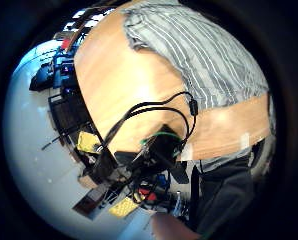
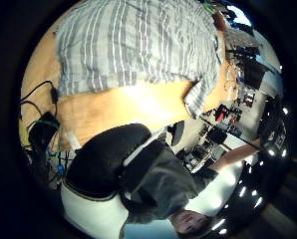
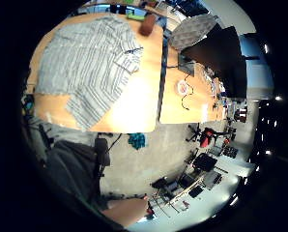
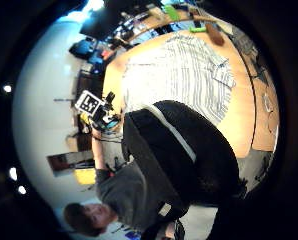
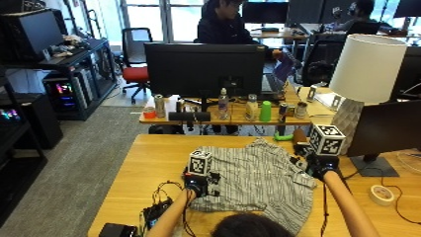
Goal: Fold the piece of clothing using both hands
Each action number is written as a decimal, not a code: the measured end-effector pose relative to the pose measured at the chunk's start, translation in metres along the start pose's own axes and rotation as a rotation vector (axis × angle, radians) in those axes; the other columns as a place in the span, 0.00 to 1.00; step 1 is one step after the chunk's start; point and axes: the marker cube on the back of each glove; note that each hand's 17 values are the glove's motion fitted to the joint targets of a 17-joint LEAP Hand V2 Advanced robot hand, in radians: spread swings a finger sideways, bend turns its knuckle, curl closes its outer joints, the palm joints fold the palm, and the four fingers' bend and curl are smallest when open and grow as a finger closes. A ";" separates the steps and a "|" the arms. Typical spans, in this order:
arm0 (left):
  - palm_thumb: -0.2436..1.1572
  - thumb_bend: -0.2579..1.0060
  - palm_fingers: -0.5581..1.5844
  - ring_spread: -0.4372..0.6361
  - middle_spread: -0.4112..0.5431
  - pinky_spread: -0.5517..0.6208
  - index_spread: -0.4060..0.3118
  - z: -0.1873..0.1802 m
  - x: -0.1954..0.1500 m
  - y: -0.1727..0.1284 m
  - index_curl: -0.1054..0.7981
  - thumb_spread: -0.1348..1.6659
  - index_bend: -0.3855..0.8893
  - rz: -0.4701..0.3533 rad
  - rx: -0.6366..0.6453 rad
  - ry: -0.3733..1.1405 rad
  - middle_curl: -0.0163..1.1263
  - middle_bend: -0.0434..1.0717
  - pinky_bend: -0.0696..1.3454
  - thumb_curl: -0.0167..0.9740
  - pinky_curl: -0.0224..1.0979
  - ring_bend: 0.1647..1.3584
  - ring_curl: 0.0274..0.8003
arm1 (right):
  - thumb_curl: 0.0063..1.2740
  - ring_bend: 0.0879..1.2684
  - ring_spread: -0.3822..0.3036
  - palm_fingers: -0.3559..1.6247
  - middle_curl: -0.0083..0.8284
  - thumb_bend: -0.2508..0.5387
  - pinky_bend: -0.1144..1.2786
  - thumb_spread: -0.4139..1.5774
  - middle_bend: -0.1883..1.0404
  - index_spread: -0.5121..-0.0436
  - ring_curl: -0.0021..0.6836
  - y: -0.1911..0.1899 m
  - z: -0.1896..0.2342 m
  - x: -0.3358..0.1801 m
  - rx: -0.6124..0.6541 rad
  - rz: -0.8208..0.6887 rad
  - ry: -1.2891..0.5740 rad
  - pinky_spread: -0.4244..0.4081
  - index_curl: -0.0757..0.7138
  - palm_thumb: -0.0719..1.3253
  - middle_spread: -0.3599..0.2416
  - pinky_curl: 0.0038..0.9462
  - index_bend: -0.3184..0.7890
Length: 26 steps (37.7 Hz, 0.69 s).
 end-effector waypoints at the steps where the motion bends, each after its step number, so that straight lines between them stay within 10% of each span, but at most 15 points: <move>1: 0.20 0.19 0.22 0.77 0.68 0.84 0.47 0.006 0.001 -0.003 0.26 0.55 0.35 0.005 -0.011 -0.001 0.23 0.20 0.42 0.20 0.29 0.47 0.30 | 0.12 0.14 0.75 0.29 0.35 0.31 0.32 0.82 0.31 0.28 0.31 -0.001 0.003 0.001 -0.007 -0.001 0.000 0.81 0.44 0.25 0.47 0.30 0.43; 13: 0.26 0.19 0.24 0.74 0.67 0.81 0.46 0.059 0.008 -0.030 0.25 0.57 0.37 -0.022 -0.070 -0.016 0.23 0.19 0.53 0.25 0.34 0.48 0.31 | 0.13 0.14 0.75 0.28 0.37 0.30 0.32 0.83 0.31 0.28 0.35 -0.016 0.060 0.007 -0.082 -0.004 0.007 0.81 0.45 0.25 0.48 0.32 0.42; 18: 0.26 0.19 0.24 0.73 0.67 0.80 0.46 0.059 0.008 0.003 0.25 0.58 0.38 -0.208 -0.256 -0.041 0.24 0.20 0.54 0.26 0.34 0.48 0.31 | 0.14 0.15 0.75 0.28 0.38 0.30 0.33 0.83 0.31 0.28 0.36 -0.020 0.081 0.006 -0.107 -0.014 0.001 0.81 0.45 0.25 0.49 0.33 0.42; 22: 0.27 0.18 0.24 0.73 0.67 0.80 0.46 0.045 0.022 0.025 0.26 0.58 0.38 -0.060 -0.053 -0.050 0.24 0.20 0.55 0.27 0.34 0.49 0.31 | 0.14 0.15 0.75 0.27 0.38 0.30 0.33 0.83 0.31 0.28 0.36 -0.023 0.098 0.006 -0.129 -0.013 -0.005 0.81 0.45 0.25 0.49 0.33 0.42; 26: 0.28 0.19 0.26 0.72 0.67 0.79 0.47 0.053 0.022 0.030 0.27 0.59 0.39 -0.107 -0.092 -0.073 0.24 0.19 0.56 0.28 0.35 0.50 0.32 | 0.14 0.15 0.75 0.27 0.38 0.30 0.33 0.83 0.31 0.28 0.37 -0.027 0.121 0.006 -0.167 -0.013 -0.016 0.81 0.45 0.25 0.49 0.34 0.42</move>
